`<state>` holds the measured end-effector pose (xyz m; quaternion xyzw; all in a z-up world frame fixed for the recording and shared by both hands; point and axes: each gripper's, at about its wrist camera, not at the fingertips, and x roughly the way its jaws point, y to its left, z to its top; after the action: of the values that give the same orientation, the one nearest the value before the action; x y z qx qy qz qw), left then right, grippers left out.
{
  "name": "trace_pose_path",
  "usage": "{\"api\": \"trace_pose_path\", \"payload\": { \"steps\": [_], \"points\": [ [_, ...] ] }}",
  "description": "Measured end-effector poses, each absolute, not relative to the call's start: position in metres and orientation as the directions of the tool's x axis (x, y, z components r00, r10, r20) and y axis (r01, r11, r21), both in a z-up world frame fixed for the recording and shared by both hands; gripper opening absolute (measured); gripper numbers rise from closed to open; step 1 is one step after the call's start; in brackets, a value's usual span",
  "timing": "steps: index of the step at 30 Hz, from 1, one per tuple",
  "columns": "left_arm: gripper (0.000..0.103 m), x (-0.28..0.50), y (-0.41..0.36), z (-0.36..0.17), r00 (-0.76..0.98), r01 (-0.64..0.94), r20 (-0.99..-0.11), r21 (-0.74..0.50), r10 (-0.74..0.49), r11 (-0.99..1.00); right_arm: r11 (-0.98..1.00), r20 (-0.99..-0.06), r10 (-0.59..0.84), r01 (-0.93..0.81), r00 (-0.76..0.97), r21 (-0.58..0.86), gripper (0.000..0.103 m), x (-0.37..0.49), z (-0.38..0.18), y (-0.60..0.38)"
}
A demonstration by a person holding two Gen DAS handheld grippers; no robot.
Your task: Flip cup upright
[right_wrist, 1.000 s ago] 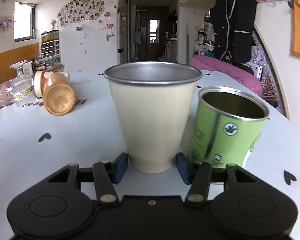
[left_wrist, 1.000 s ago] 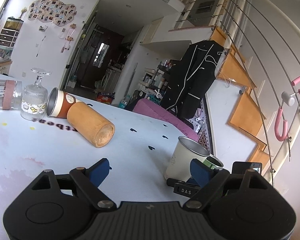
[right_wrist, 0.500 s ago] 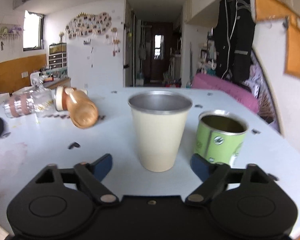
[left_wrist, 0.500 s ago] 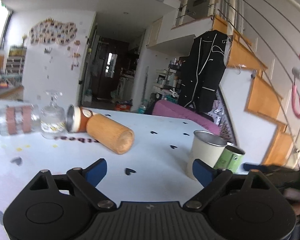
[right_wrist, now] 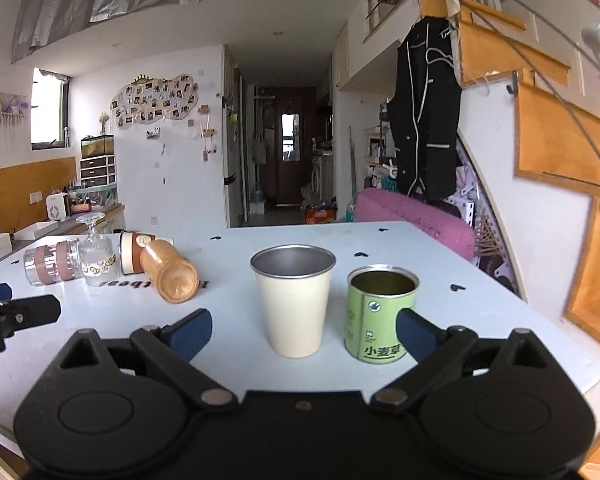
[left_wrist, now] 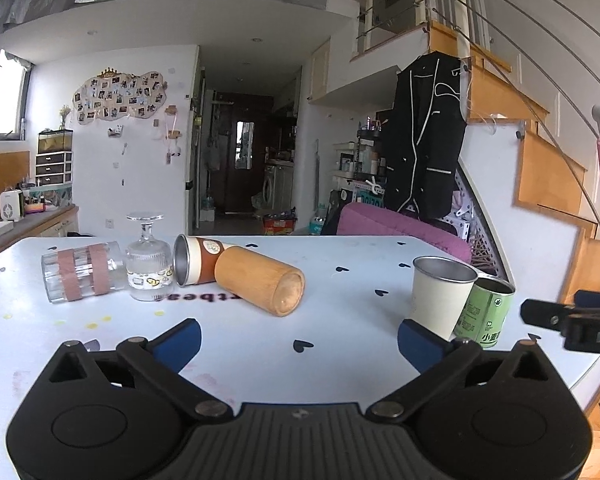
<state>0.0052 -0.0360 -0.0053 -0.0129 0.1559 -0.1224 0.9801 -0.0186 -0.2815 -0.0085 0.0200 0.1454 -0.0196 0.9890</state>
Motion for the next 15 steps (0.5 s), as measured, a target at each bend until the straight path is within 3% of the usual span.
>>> {"api": "trace_pose_path", "payload": {
  "steps": [15],
  "points": [
    [0.103,0.003,-0.039,-0.007,0.925,0.186,-0.333,-0.02,-0.182,0.982,0.997,-0.277,-0.062,0.07,0.959,0.019,0.103,-0.037,-0.003,-0.28]
  ]
}}
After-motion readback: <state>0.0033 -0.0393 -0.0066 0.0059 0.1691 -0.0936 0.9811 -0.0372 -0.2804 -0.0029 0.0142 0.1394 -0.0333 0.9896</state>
